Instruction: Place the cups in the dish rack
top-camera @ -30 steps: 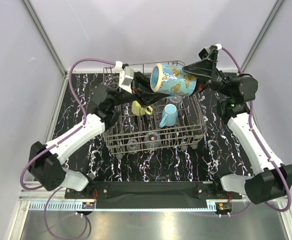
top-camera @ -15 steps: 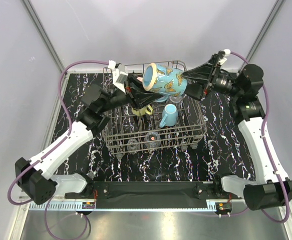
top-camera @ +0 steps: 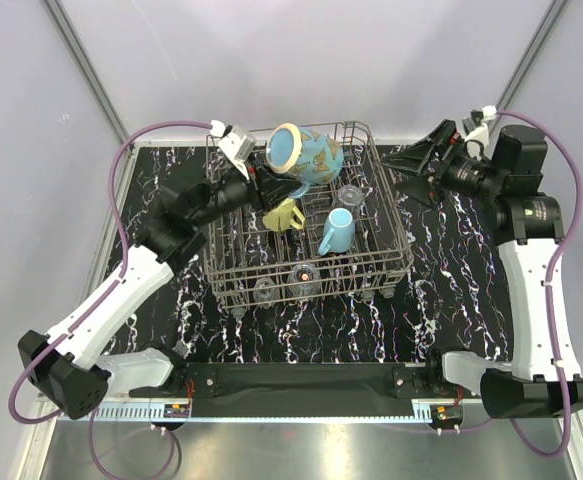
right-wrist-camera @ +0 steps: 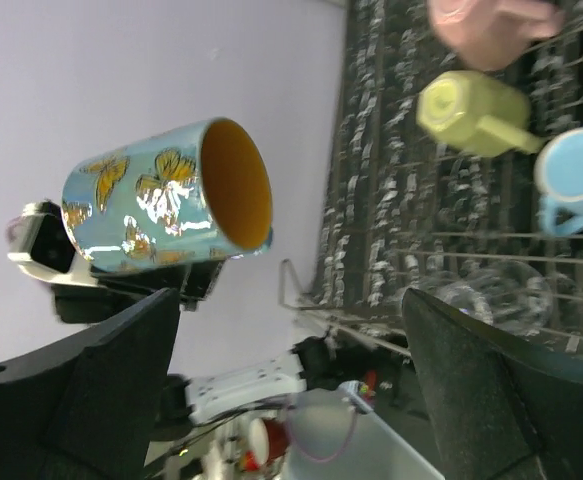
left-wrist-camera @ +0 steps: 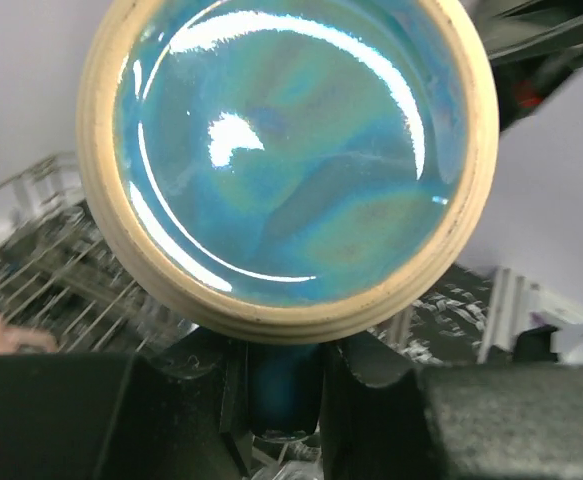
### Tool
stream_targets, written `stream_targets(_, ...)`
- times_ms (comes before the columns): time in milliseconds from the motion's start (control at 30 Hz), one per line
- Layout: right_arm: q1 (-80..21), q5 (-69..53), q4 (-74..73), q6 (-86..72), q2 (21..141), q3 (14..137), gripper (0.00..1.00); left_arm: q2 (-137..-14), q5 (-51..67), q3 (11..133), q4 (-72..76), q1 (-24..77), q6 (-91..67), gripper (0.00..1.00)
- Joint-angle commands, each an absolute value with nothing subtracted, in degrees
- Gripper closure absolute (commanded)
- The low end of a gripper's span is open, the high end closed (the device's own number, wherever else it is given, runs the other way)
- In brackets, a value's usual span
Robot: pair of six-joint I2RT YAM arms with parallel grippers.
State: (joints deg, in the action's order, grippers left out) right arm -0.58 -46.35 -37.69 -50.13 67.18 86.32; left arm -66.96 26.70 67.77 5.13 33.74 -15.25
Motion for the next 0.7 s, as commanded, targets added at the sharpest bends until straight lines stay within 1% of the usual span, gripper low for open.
stream_targets(0, -0.26, -32.03, -49.74, -36.85, 65.83, 91.75, 0.00, -66.62, 16.63, 74.53, 1.60, 32.43, -10.55, 1.00)
stream_targets(33, -0.35, -30.86, -50.27, -36.22, 65.74, 92.19, 0.00, -67.06, 13.22, 75.75, 0.19, 31.91, -9.68, 1.00)
stream_targets(67, -0.26, -29.89, -51.14, -35.60, 65.57, 92.37, 0.00, -68.10, 11.53, 76.54, -4.52, 31.64, -9.41, 1.00)
stream_targets(200, -0.26, -29.26, -51.15, -34.72, 65.74, 91.76, 0.00, -69.26, 7.13, 76.64, -7.73, 29.01, -9.76, 1.00)
stream_targets(233, -0.26, -29.70, -50.89, -34.80, 65.83, 91.41, 0.00, -69.52, 2.77, 77.42, -9.74, 28.74, -9.67, 1.00)
stream_targets(333, -0.26, -30.58, -49.84, -35.24, 65.74, 90.27, 0.00, -71.36, -5.59, 79.71, -13.43, 28.56, -8.62, 1.00)
stream_targets(600, -0.35, -30.41, -49.04, -35.07, 66.01, 88.95, 0.00, -79.71, -20.10, 86.39, -18.97, 28.39, -9.49, 1.00)
stream_targets(667, -0.26, -30.24, -48.96, -35.16, 65.83, 88.77, 0.00, -83.48, -22.75, 90.34, -22.84, 28.13, -11.24, 1.00)
